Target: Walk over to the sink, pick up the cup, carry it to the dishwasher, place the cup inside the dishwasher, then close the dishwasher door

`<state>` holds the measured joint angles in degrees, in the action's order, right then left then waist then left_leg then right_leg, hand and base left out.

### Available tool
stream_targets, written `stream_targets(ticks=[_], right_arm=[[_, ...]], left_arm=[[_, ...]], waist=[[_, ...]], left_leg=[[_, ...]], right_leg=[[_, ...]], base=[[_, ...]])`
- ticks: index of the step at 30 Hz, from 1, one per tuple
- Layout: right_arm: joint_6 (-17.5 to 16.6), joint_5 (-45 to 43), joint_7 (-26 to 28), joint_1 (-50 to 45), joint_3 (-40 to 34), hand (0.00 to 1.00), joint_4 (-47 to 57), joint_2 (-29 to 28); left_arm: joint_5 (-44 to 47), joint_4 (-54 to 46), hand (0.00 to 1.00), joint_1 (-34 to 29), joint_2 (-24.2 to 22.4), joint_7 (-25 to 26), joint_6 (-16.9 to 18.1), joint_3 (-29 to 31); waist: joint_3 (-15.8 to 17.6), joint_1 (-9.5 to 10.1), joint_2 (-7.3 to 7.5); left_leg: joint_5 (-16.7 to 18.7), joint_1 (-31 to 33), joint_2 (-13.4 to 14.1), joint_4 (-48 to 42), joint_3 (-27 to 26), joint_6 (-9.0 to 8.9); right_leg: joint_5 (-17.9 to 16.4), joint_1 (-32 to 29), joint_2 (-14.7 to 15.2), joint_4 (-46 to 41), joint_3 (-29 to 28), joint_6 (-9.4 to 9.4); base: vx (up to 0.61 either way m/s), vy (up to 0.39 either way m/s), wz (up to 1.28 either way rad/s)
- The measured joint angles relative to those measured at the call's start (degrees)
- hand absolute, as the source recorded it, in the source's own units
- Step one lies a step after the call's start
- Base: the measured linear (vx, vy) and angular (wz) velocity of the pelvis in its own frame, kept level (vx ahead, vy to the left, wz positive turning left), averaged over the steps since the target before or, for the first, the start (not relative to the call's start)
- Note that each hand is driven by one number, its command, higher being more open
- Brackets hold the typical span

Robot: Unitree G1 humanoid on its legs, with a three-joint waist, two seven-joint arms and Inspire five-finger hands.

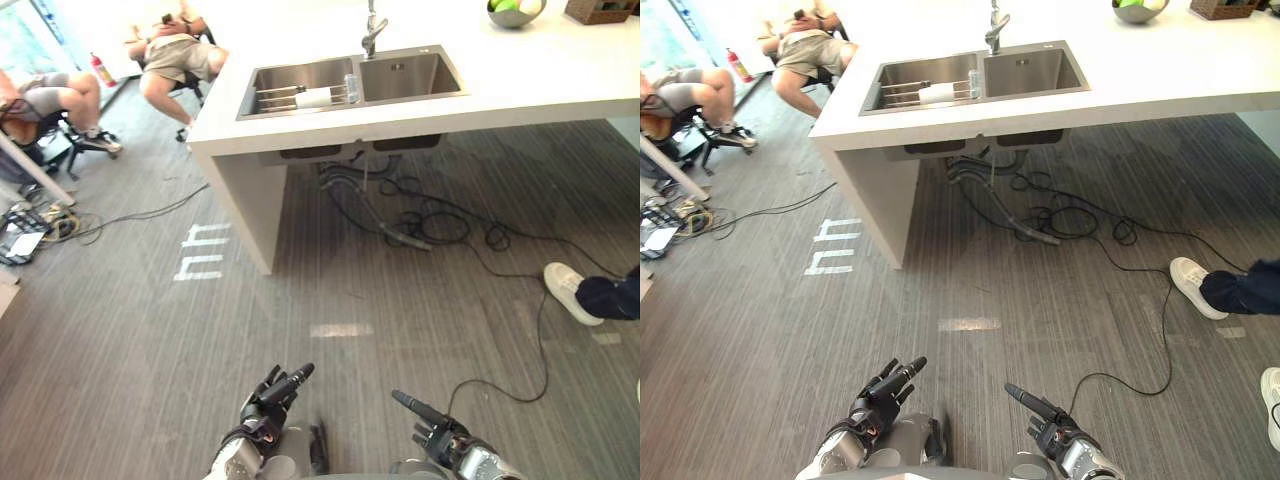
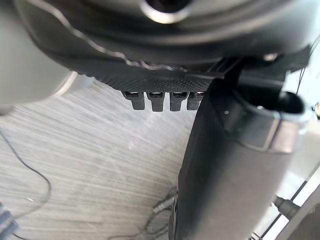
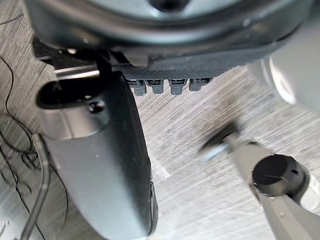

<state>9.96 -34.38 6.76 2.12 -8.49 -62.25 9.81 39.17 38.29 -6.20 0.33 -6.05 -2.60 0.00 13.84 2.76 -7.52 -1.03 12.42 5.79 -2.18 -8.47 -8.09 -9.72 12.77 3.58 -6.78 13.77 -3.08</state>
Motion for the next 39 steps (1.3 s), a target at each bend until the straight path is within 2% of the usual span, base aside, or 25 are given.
stream_targets(ticks=[1,2,3,4,8,10,11,12,13,14,15,16,17,18,19,20,21,22,23,24,25,27,28,34,39], right_arm=[[0.0,-0.5,-0.3,-1.1,-0.1,1.0,0.4,0.2],[0.1,-0.8,-0.3,-1.4,-0.1,1.0,0.4,0.2],[0.1,-1.8,-0.4,-1.9,-0.1,1.0,0.8,0.3],[0.0,-2.0,-0.4,-2.0,-0.1,1.0,0.9,0.3],[0.4,-2.0,-0.3,-2.6,-1.4,1.0,0.7,-0.1],[0.3,-2.0,-0.2,-2.7,-4.5,1.0,1.7,-0.7],[0.0,-2.1,0.2,-2.8,-6.0,1.0,2.6,-1.3],[-0.4,-2.0,0.4,-3.0,-6.5,1.0,2.3,-1.9],[-0.8,-2.0,0.5,-3.3,-7.0,1.0,2.1,-1.9],[-2.5,-2.0,1.0,-3.6,-7.7,1.0,2.3,-1.9],[-4.1,-2.1,1.7,-3.6,-9.3,1.0,3.3,-2.7],[-4.7,-2.1,1.9,-3.5,-10.3,1.0,3.7,-3.0],[-5.5,-2.1,2.2,-3.6,-12.1,1.0,4.2,-3.3],[-5.6,-2.1,2.3,-3.8,-13.7,1.0,4.2,-3.3],[-5.8,-2.0,2.2,-4.3,-13.7,1.0,4.3,-3.3],[-5.5,-1.3,2.2,-5.6,-14.0,1.0,3.9,-3.7],[-5.2,-0.8,2.3,-6.4,-14.7,1.0,3.2,-4.2],[-4.4,-0.1,1.9,-8.5,-15.1,1.0,1.8,-5.3],[-2.5,-0.3,1.9,-10.6,-15.0,1.0,0.6,-6.5],[-2.3,-0.5,1.8,-11.1,-15.6,1.0,0.3,-6.5],[-1.4,-0.9,2.8,-11.2,-16.6,1.0,-0.1,-5.5],[0.4,-2.8,3.2,-11.3,-17.8,1.0,-1.2,-3.9],[2.3,-2.7,5.9,-12.4,-16.9,1.0,-3.0,-2.8],[2.3,-2.6,6.0,-12.5,-16.9,1.0,-3.0,-2.9],[0.5,-2.2,7.2,-12.9,-17.1,1.0,-2.3,-3.6]], left_arm=[[0.4,-0.4,1.0,0.7,0.7,0.2,0.0,0.0],[0.4,-0.6,1.0,1.2,1.1,0.2,0.0,0.0],[0.3,-1.7,1.0,1.9,1.6,0.2,-0.2,0.2],[0.2,-2.6,1.0,2.2,1.9,0.2,-0.3,0.2],[-1.1,-7.1,1.0,1.2,1.0,1.2,-0.7,2.3],[-1.1,-7.5,1.0,1.1,1.1,1.5,-0.6,2.3],[-1.4,-7.9,1.0,1.3,1.8,2.0,-0.7,2.2],[-2.3,-9.0,1.0,-0.1,2.1,2.7,-0.7,2.1],[-2.3,-9.6,1.0,-1.1,2.1,3.0,-0.6,1.8],[-2.2,-11.8,1.0,-3.2,2.0,4.0,-0.3,1.8],[-2.1,-13.1,1.0,-3.5,2.0,5.0,0.8,2.1],[-2.0,-13.7,1.0,-3.4,2.1,5.5,1.3,2.4],[-1.9,-14.8,1.0,-3.0,2.6,6.3,2.7,2.5],[-1.9,-16.4,1.0,-2.7,2.6,6.3,4.1,2.3],[-1.6,-17.2,1.0,-2.5,2.6,6.2,5.3,2.1],[-0.8,-19.1,1.0,-2.4,3.2,5.6,7.1,2.2],[-0.8,-20.7,1.0,-2.5,3.6,5.4,7.6,2.4],[-0.8,-24.6,1.0,-2.8,4.1,5.3,8.2,3.1],[-0.8,-30.0,1.0,-3.3,4.4,5.3,8.6,4.7],[-0.8,-32.3,1.0,-3.4,3.9,5.4,9.2,5.3],[-0.9,-37.2,1.0,-3.8,3.2,5.3,9.7,5.9],[-0.9,-43.2,1.0,-3.7,3.1,4.5,9.9,6.2],[-0.9,-49.1,1.0,-3.9,5.9,3.2,4.7,6.8],[-1.0,-49.1,1.0,-3.8,5.9,3.6,4.7,6.2],[-3.8,-46.7,1.0,-0.3,6.6,6.1,4.6,1.0]], waist=[[1.1,0.33,0.23],[1.2,0.41,1.08],[1.3,0.93,2.28],[1.4,1.01,2.45],[0.5,2.14,3.27],[-0.7,2.47,4.36],[-0.7,2.11,7.03],[-1.2,2.04,8.9],[-1.5,1.85,9.03],[-2.2,1.13,7.94],[-2.0,0.98,8.17],[-2.0,0.9,8.14],[-1.8,0.46,7.66],[-1.5,0.04,6.35],[-1.7,-0.24,6.35],[-1.6,-0.74,6.33],[-1.7,-0.59,6.91],[-2.5,-0.17,8.57],[-3.8,0.74,10.27],[-4.2,1.26,9.64],[-4.6,1.16,7.05],[-5.5,1.19,4.69],[-6.5,-0.5,4.61],[-6.5,-0.77,4.61],[-6.5,-2.97,4.56]], left_leg=[[-5.6,-0.7,0.4,-3.0,-0.4,3.38],[-6.0,-0.7,-0.4,-4.1,-0.6,3.93],[-6.0,-0.7,-1.8,-5.6,-1.1,4.6],[-5.7,-0.6,-2.3,-6.4,-1.4,5.09],[-1.8,-1.2,-6.5,-10.3,-2.9,10.59],[-1.4,-2.7,-9.4,-7.6,-3.5,11.85],[-0.9,-4.1,-12.3,-7.5,-3.4,12.99],[-0.6,-7.1,-14.5,-5.1,-2.7,13.35],[-0.6,-8.9,-14.9,-3.4,-2.1,13.36],[-0.5,-11.5,-14.6,-1.0,-0.3,13.73],[0.0,-12.6,-14.3,-0.6,0.6,14.48],[0.1,-13.2,-14.0,-0.4,1.3,14.65],[0.7,-14.3,-13.0,-0.3,3.0,14.19],[1.5,-15.2,-11.4,-0.6,4.8,13.31],[1.9,-15.5,-10.6,-1.1,5.8,13.32],[3.2,-15.9,-10.1,-2.6,7.9,12.22],[3.8,-16.7,-10.2,-2.8,8.9,11.82],[5.5,-18.3,-10.8,-3.4,10.9,10.87],[7.7,-19.0,-11.4,-4.8,12.0,9.87],[9.0,-19.0,-10.7,-5.8,12.0,9.1],[10.9,-18.0,-8.4,-7.7,11.9,7.85],[11.8,-17.7,-5.8,-7.5,12.0,7.27],[11.6,-20.2,-3.5,-3.7,11.1,6.91],[11.6,-20.9,-3.4,-3.5,10.3,6.91],[11.5,-22.4,-3.3,-2.5,9.3,7.01]], right_leg=[[-2.7,3.5,0.0,-0.5,0.1,-1.01],[-3.2,4.3,0.9,-0.7,0.5,-0.58],[-3.5,5.2,2.4,-1.3,0.9,-0.09],[-3.4,5.3,3.0,-1.7,0.9,-0.06],[-3.6,3.4,8.0,-11.0,-1.3,-0.83],[-3.4,-5.4,12.7,-30.0,-4.1,-5.28],[0.6,-9.9,16.0,-39.9,-7.0,-9.81],[6.8,-11.9,17.8,-45.6,-8.4,-9.71],[11.0,-12.6,18.2,-47.3,-8.2,-8.4],[13.7,-15.0,18.6,-51.6,-6.8,-5.65],[6.3,-19.2,18.9,-56.1,-4.4,-1.23],[2.7,-21.1,18.9,-56.7,-2.8,0.66],[-2.5,-23.9,17.6,-53.9,0.2,1.62],[-5.0,-25.7,13.9,-44.2,0.8,0.59],[-5.1,-25.9,11.8,-37.2,-0.1,-0.3],[-3.1,-25.5,9.3,-24.7,-2.3,-1.99],[-0.5,-25.3,9.3,-20.3,-2.9,-2.05],[7.6,-24.6,9.7,-14.8,-3.2,-1.94],[11.9,-24.2,10.2,-12.7,-2.5,-1.11],[10.7,-23.4,9.7,-12.3,-2.3,-1.06],[10.4,-22.5,7.5,-10.5,-1.2,-0.56],[11.0,-21.3,4.4,-7.1,-0.2,0.35],[19.4,-12.0,-0.2,11.6,1.0,0.9],[19.4,-12.0,-0.3,11.6,0.2,0.89],[18.4,-12.1,-0.3,9.5,-0.7,0.87]], base=[[0.31,0.202,0.07],[0.45,0.262,0.19],[0.37,0.194,0.2],[0.43,0.204,0.26],[0.31,0.136,0.08],[0.28,0.106,0.14],[0.3,0.066,0.42],[0.33,0.055,0.41],[0.41,0.047,0.26],[0.39,0.053,0.13],[0.37,0.048,0.13],[0.34,0.003,0.27],[0.38,-0.068,0.55],[0.31,-0.072,0.69],[0.36,-0.139,0.98],[0.25,-0.136,0.88],[0.4,-0.257,1.04],[0.39,-0.329,0.75],[0.41,-0.357,0.53],[0.36,-0.331,0.17],[0.29,-0.252,-0.07],[0.22,-0.17,-0.05],[0.06,-0.041,-0.02],[0.0,0.001,-0.06],[-0.01,0.013,-0.1]])
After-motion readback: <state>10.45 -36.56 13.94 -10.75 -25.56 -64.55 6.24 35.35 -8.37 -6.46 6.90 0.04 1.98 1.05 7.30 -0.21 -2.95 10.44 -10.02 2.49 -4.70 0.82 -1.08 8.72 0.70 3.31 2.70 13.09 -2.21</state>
